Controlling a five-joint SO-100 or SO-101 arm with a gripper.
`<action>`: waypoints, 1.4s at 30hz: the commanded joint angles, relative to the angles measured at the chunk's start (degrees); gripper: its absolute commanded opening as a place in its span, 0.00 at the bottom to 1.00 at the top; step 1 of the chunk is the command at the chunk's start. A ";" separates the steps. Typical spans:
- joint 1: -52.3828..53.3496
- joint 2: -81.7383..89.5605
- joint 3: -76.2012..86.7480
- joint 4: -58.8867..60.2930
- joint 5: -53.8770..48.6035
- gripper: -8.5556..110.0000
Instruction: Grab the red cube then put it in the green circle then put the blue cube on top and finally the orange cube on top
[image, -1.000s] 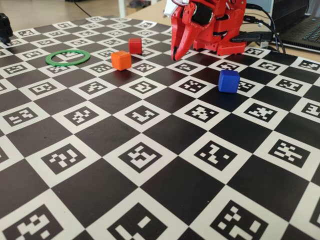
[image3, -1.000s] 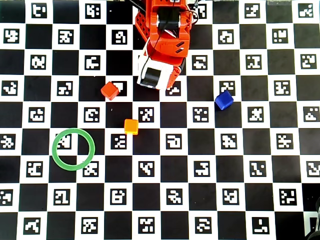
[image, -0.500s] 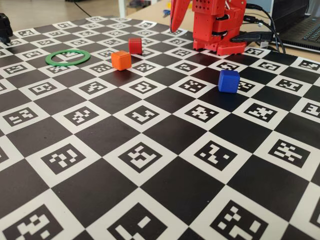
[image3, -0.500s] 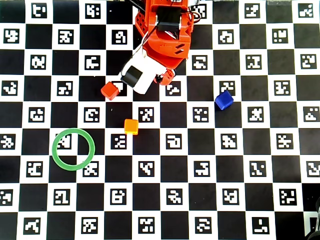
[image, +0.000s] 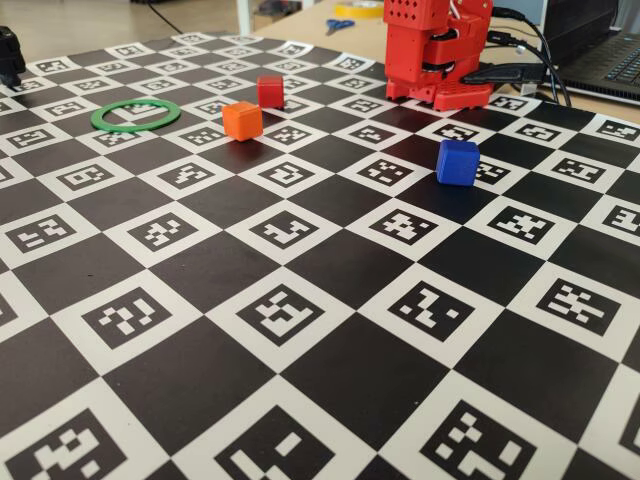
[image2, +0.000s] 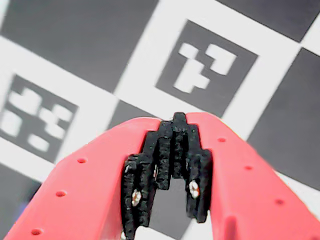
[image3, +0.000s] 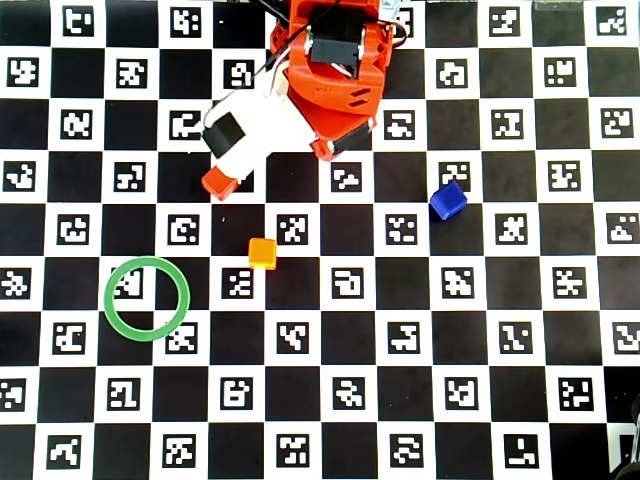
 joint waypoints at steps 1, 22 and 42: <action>4.39 -3.87 -8.61 4.92 7.47 0.05; 24.08 -12.04 -8.96 1.05 30.94 0.35; 28.92 -14.68 11.34 -16.79 42.01 0.41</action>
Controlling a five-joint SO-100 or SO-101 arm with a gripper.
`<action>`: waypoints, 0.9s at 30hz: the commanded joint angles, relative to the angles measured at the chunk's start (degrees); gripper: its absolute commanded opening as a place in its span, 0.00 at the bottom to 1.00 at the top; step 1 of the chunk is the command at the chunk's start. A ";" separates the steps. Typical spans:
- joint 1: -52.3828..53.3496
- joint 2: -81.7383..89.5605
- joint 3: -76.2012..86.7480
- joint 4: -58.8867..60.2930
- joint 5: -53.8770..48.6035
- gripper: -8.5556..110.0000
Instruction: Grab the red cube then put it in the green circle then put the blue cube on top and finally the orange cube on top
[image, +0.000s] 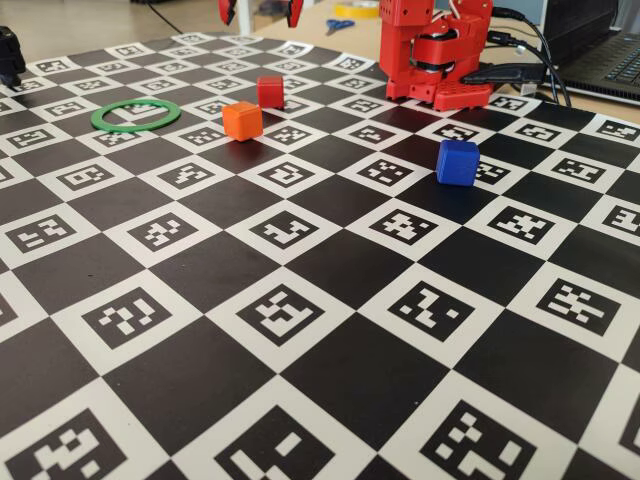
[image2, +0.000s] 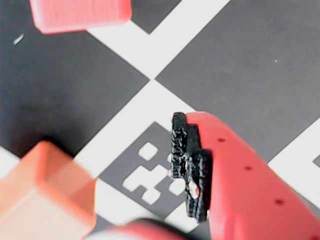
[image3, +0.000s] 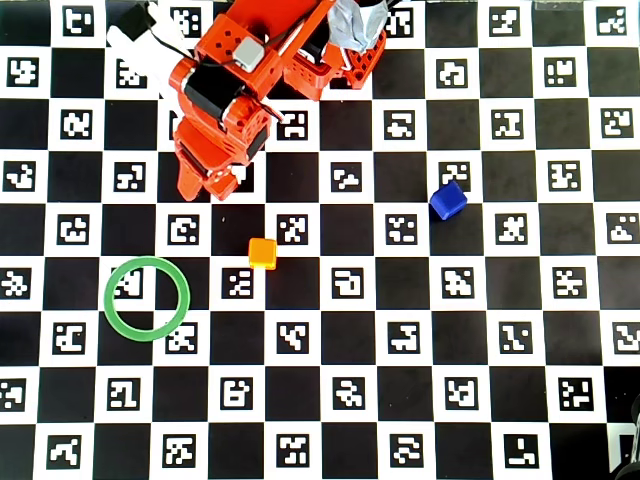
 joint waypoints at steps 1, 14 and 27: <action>1.32 0.18 1.05 -3.43 -1.14 0.41; 3.08 -1.32 9.93 -12.39 -3.60 0.41; 3.08 -3.69 16.35 -21.62 -3.78 0.40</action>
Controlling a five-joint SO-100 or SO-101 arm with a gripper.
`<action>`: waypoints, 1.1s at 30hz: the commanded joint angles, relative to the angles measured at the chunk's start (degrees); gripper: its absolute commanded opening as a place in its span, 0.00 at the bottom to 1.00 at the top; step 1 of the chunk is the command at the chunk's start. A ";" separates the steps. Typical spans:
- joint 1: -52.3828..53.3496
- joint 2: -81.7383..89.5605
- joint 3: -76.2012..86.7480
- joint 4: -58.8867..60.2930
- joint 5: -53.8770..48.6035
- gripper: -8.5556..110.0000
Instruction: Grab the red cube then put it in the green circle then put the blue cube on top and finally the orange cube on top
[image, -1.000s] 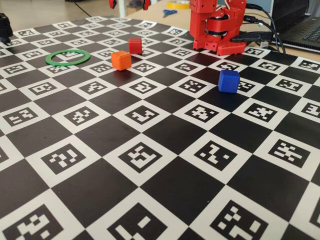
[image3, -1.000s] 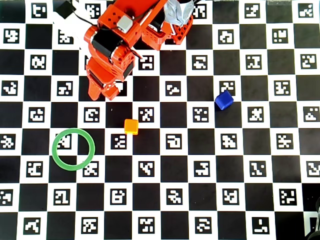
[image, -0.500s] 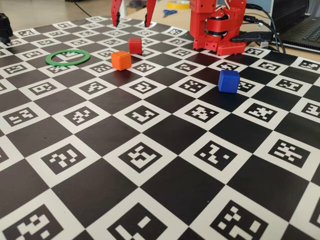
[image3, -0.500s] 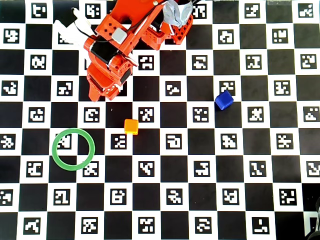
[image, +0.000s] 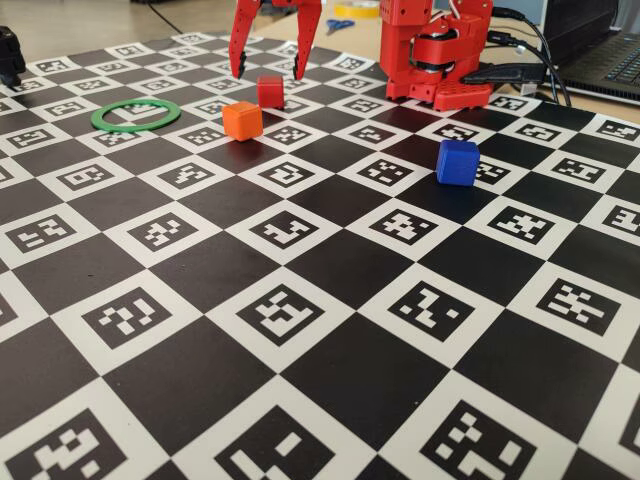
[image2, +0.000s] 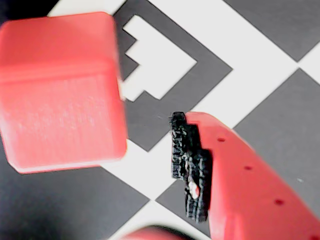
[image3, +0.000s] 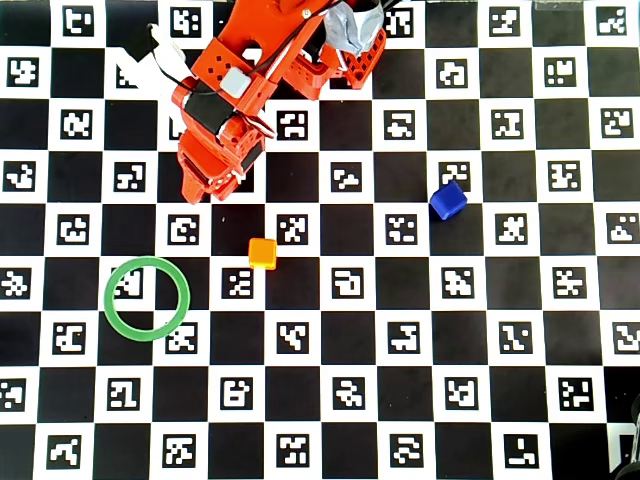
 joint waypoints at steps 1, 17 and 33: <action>0.44 -0.18 0.09 -2.29 -0.53 0.40; 0.88 -3.87 1.14 -6.24 -1.23 0.35; 1.14 -4.13 1.41 -8.17 -1.49 0.29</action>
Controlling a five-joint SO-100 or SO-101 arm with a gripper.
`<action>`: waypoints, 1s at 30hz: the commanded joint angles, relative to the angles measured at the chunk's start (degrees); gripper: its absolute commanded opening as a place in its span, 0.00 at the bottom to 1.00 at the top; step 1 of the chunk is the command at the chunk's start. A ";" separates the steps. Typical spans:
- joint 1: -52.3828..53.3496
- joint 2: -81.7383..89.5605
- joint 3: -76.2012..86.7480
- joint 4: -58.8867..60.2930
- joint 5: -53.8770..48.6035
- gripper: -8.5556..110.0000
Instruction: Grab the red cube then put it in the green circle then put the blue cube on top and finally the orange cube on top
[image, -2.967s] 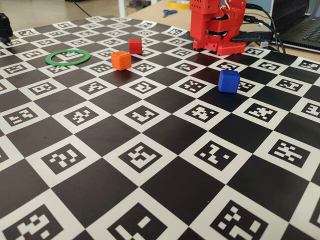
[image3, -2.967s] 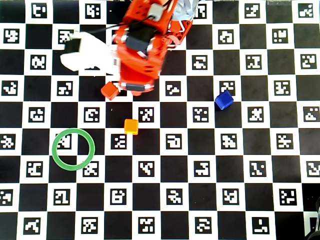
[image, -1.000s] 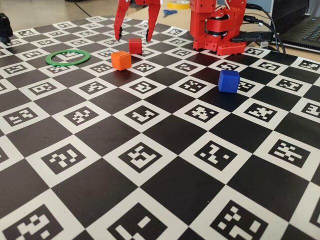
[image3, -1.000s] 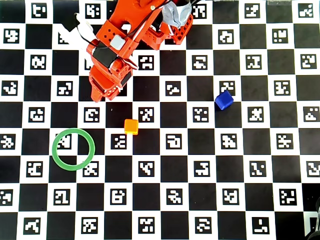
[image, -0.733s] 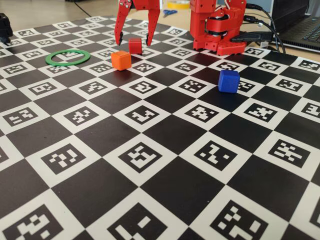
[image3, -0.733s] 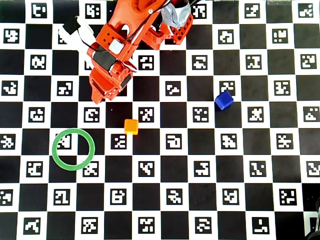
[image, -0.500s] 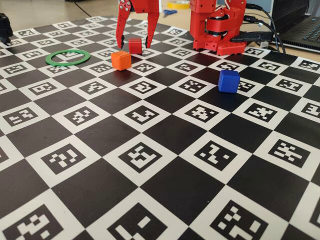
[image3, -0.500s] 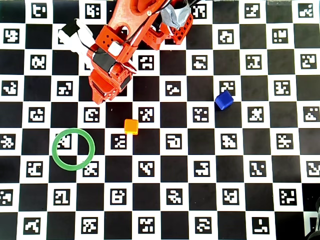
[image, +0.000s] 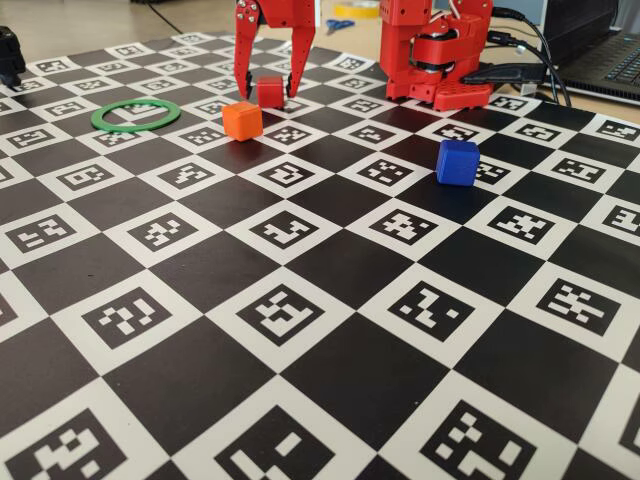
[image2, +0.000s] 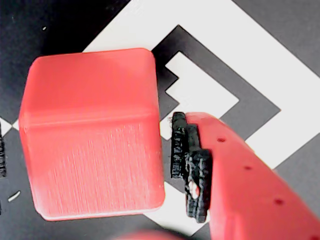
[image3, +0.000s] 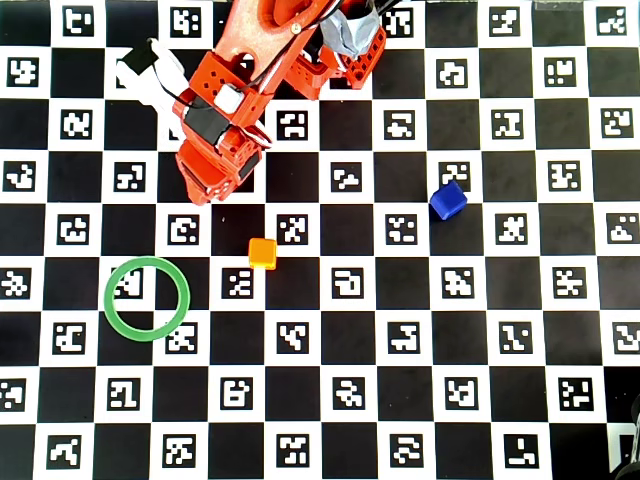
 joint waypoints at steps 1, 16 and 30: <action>0.53 0.26 -0.09 -0.79 -0.26 0.28; -0.35 0.18 -0.09 -1.14 -0.79 0.18; 0.70 -0.18 -0.26 -2.37 -4.31 0.14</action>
